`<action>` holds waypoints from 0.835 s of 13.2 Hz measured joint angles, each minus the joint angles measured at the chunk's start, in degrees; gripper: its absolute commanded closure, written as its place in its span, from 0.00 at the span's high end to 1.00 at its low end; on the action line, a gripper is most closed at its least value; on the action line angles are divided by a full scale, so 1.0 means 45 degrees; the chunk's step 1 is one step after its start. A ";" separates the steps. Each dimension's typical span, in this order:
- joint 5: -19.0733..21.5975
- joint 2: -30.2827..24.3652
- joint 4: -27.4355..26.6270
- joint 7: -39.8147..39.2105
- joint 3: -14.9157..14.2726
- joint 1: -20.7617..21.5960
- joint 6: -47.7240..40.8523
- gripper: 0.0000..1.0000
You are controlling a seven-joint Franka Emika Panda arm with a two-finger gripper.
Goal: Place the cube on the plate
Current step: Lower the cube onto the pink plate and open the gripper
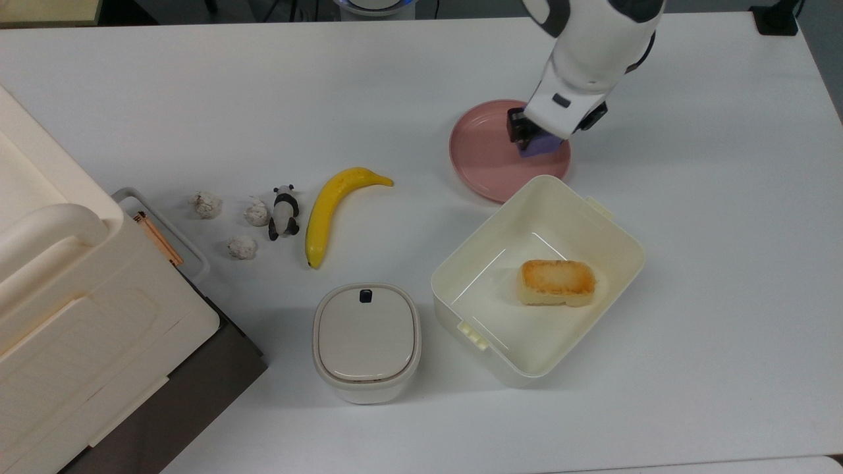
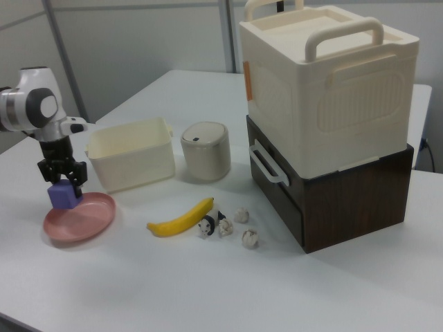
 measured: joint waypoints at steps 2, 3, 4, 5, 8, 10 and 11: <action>-0.0004 0.0067 -0.0024 -0.0001 -0.0298 -0.0112 0.0031 1.00; -0.0014 0.0165 -0.0067 -0.0003 -0.0419 -0.0150 0.0182 1.00; -0.0043 0.0259 -0.0088 -0.0002 -0.0481 -0.0142 0.0336 1.00; -0.0061 0.0372 -0.0109 -0.0002 -0.0546 -0.0132 0.0544 1.00; -0.0082 0.0498 -0.0096 -0.0002 -0.0655 -0.0128 0.0685 1.00; -0.0103 0.0227 -0.0016 -0.0002 -0.0705 -0.0151 0.0626 1.00; -0.0149 0.0016 0.0028 -0.0002 -0.0762 -0.0246 0.0582 1.00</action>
